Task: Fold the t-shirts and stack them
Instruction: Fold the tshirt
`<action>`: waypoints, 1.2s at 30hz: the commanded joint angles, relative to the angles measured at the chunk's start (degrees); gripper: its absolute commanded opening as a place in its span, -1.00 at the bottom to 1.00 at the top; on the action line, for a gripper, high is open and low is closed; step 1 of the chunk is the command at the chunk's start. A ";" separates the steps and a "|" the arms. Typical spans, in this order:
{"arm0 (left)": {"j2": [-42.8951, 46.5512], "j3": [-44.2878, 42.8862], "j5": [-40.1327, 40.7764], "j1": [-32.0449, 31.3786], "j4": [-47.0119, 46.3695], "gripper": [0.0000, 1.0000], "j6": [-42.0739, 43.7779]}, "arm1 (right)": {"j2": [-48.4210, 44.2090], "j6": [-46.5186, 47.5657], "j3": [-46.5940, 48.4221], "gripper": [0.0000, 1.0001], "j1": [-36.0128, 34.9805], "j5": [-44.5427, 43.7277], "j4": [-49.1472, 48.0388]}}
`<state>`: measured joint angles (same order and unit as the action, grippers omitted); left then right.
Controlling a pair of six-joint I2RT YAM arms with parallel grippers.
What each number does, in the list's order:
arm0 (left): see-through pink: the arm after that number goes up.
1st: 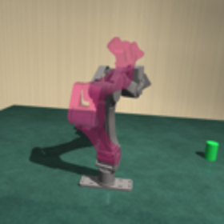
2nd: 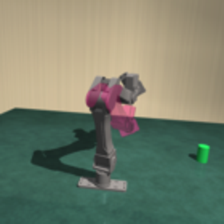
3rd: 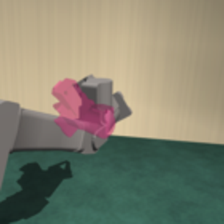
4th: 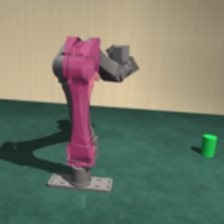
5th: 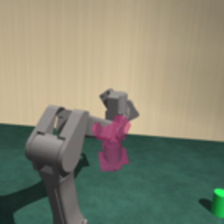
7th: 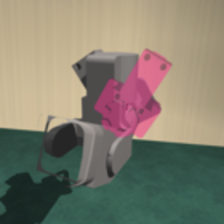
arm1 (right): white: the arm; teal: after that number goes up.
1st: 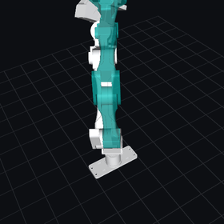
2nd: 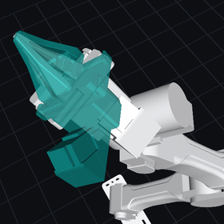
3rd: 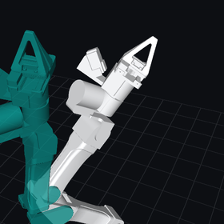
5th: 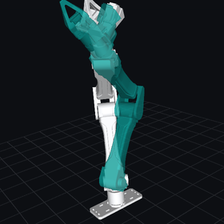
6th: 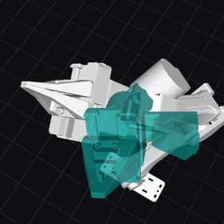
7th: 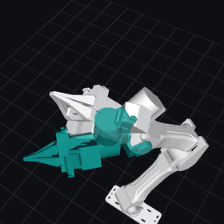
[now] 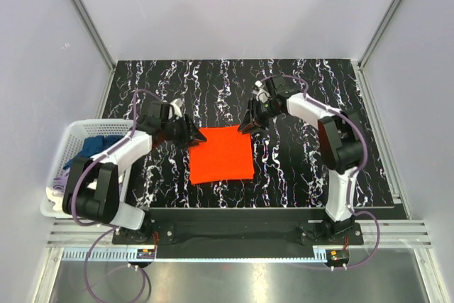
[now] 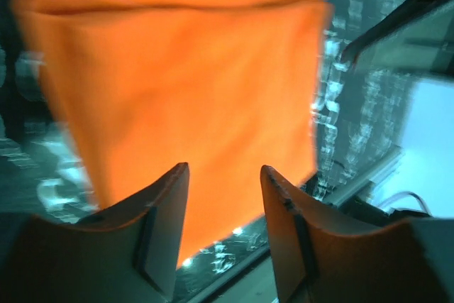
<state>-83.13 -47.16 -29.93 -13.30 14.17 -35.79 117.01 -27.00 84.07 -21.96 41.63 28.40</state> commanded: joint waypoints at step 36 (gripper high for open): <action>-0.61 24.29 -2.24 -6.30 -22.25 -0.16 -9.13 | 1.11 -15.27 -23.33 -1.00 -13.46 13.22 -30.24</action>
<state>-81.06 -24.67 -34.65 -20.38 -2.98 -45.84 115.18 -38.74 63.51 -35.68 52.75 4.56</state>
